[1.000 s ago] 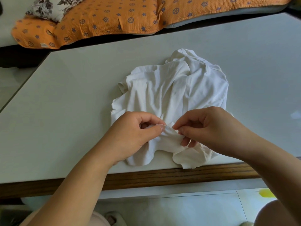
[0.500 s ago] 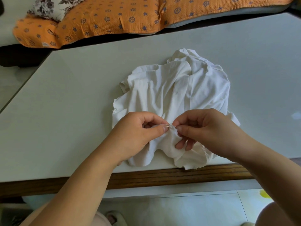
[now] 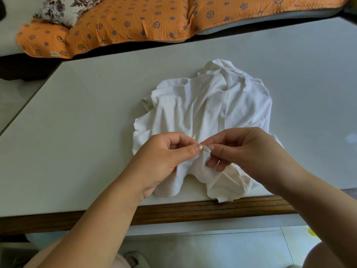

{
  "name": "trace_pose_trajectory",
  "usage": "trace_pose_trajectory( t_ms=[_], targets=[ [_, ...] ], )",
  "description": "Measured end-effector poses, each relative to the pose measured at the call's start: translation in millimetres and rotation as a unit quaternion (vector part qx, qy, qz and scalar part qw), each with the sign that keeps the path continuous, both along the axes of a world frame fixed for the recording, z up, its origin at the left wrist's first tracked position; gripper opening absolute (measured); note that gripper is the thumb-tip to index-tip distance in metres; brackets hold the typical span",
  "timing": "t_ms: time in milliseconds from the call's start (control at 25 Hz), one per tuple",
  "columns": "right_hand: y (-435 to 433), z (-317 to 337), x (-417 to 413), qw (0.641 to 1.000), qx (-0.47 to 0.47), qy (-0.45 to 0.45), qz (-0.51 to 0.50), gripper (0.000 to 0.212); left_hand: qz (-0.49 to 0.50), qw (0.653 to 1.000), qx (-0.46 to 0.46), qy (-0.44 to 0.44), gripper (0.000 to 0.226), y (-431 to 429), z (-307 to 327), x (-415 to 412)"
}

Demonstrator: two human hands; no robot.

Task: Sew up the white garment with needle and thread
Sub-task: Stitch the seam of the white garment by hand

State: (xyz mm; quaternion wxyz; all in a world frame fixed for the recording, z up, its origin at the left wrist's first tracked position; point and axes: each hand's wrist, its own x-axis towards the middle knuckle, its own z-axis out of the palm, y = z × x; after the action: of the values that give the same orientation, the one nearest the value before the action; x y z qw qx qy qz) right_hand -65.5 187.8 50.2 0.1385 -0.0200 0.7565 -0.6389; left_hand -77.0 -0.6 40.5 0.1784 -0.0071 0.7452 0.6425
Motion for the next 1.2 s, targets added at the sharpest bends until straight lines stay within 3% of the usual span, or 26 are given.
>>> trace_pose_trajectory(
  t_ms=[320, 520, 640, 880, 960, 1080, 1200],
  targets=[
    [-5.5, -5.4, 1.7, 0.999, -0.037, 0.012, -0.011, 0.017, 0.013, 1.0, 0.021, -0.015, 0.032, 4.6, -1.5, 0.0],
    [-9.1, -9.1, 6.2, 0.999, -0.002, 0.047, 0.017, 0.026, 0.023, 0.999, 0.039, -0.03, 0.028, 5.6, -0.8, 1.0],
    [-11.8, -9.3, 10.7, 0.997, 0.009, 0.076, 0.019, 0.021, 0.023, 0.999, 0.038, -0.032, 0.027, 5.9, 0.5, 1.7],
    [-10.0, -10.5, 0.5, 0.986, 0.033, 0.095, -0.13, 0.015, 0.007, 0.999, 0.003, -0.036, 0.025, 5.8, 0.9, 3.2],
    [-1.5, -8.7, -7.9, 0.983, -0.033, 0.056, -0.171, 0.017, -0.004, 0.999, -0.012, -0.038, 0.027, 4.4, 1.7, 2.9],
    [8.0, -4.7, -16.6, 0.953, -0.241, -0.05, -0.177, 0.016, -0.009, 0.999, -0.004, -0.041, 0.024, 2.0, 2.9, 2.2],
    [16.1, -0.8, -20.4, 0.925, -0.322, -0.095, -0.178, 0.015, -0.011, 0.999, 0.01, -0.039, 0.022, 1.0, 3.4, 1.6]
  ],
)
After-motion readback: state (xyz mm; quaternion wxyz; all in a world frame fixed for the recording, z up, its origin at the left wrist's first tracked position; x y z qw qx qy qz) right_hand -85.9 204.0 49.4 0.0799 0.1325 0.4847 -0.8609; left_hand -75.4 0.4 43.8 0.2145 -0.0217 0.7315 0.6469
